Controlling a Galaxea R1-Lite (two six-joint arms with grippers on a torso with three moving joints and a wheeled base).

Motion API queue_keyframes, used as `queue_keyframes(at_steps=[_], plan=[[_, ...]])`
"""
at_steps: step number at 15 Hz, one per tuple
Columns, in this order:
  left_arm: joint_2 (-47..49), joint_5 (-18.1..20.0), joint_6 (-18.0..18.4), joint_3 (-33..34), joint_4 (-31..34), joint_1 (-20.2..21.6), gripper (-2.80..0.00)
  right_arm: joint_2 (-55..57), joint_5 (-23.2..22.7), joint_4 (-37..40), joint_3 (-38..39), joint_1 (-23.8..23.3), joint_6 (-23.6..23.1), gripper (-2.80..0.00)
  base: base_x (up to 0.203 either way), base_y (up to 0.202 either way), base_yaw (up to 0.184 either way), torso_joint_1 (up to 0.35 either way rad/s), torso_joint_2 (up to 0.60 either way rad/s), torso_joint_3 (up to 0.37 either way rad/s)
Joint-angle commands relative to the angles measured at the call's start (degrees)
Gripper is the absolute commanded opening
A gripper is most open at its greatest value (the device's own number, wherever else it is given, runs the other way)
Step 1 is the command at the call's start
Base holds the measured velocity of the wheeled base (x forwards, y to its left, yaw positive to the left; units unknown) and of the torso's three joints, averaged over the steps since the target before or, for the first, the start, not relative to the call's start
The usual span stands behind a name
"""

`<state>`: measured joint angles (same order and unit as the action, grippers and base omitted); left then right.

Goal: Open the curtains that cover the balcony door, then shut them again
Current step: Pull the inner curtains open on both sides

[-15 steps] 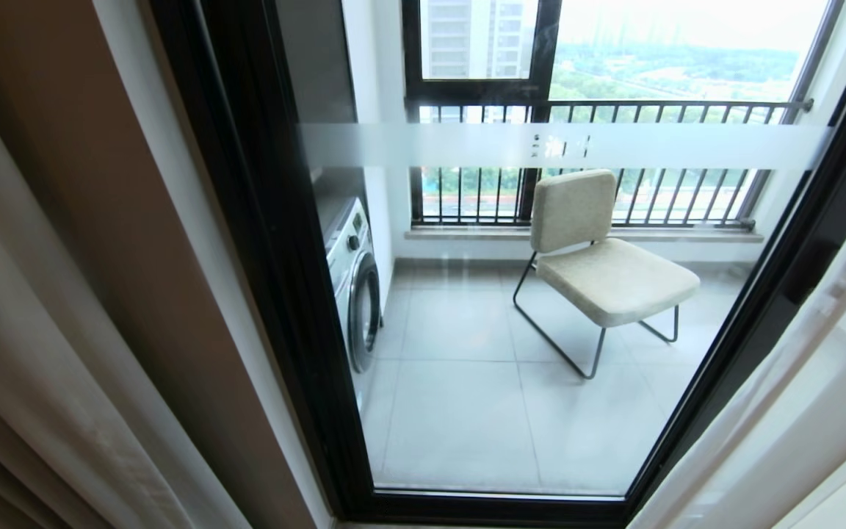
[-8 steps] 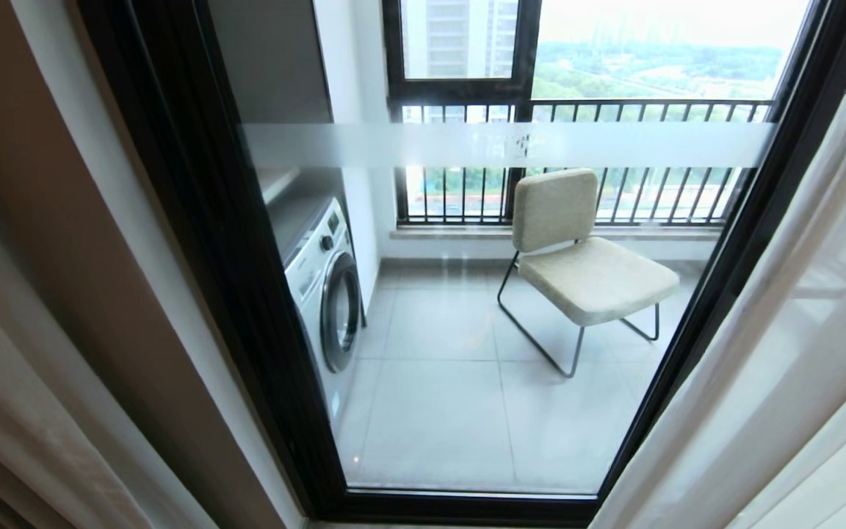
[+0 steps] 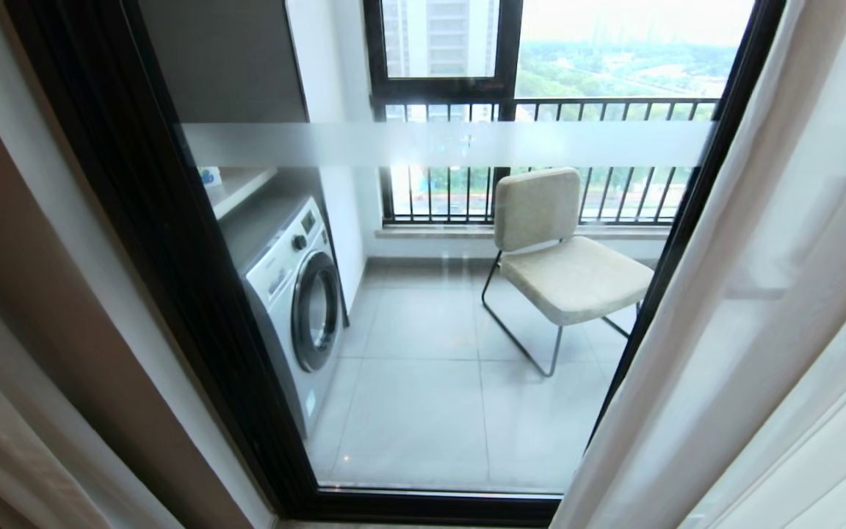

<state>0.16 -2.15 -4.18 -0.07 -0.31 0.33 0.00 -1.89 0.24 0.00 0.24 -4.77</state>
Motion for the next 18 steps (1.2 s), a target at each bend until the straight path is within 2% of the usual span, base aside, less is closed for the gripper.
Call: queue_keyframes(at_steps=[1,14,18], plan=[[-0.1,0.0,0.0,0.0,0.0,0.0,-2.8,0.0,0.0,0.0,0.0,0.0,-0.1,-2.8,0.0,-0.148,-0.001,0.002,0.0,0.002],[-0.1,0.0,0.0,0.0,0.0,0.0,-2.8,0.0,0.0,0.0,0.0,0.0,-0.1,-2.8,0.0,-0.007,0.0,0.0,0.0,0.0],[-0.1,0.0,0.0,0.0,0.0,0.0,-2.8,0.0,0.0,0.0,0.0,0.0,-0.1,-2.8,0.064,0.0,0.0,0.001,0.0,0.001]])
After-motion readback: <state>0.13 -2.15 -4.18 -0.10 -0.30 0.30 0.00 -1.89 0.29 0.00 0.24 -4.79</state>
